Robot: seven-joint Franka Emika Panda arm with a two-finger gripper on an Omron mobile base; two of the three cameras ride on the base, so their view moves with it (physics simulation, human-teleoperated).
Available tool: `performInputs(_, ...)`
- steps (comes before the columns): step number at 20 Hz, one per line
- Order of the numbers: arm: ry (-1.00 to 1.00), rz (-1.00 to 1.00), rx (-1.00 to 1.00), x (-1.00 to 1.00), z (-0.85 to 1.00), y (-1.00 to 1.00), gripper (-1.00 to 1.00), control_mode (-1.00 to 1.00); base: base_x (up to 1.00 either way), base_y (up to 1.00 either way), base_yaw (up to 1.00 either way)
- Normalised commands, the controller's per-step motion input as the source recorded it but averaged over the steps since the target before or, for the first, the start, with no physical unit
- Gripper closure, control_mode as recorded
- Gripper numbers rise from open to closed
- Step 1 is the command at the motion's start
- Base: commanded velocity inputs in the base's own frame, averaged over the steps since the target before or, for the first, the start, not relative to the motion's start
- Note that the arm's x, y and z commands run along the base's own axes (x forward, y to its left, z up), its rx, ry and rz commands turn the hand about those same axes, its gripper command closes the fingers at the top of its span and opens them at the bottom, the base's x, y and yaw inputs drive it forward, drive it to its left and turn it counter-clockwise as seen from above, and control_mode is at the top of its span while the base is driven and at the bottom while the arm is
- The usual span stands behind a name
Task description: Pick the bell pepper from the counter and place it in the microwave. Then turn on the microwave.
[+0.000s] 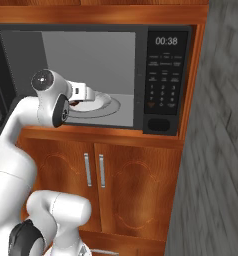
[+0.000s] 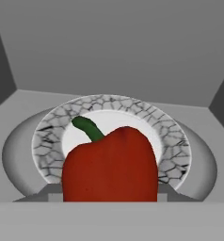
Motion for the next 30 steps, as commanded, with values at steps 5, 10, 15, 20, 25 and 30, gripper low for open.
performInputs(5,0.00,0.00,0.00,0.13,-0.06,0.01,1.00,-1.00,0.00,0.00,0.00)
performInputs(10,0.01,0.00,0.00,0.12,-0.08,0.03,1.00,-1.00,0.00,0.00,0.00)
performInputs(15,0.01,0.00,0.00,0.12,-0.09,0.04,1.00,-1.00,0.00,0.00,0.00)
performInputs(20,0.01,0.00,0.00,0.12,-0.07,0.02,1.00,-1.00,0.00,0.00,0.00)
performInputs(25,0.01,0.00,0.00,0.13,-0.08,0.02,1.00,-1.00,0.00,0.00,0.00)
performInputs(30,0.01,0.00,0.00,0.13,-0.06,0.01,1.00,-1.00,0.00,0.00,0.00)
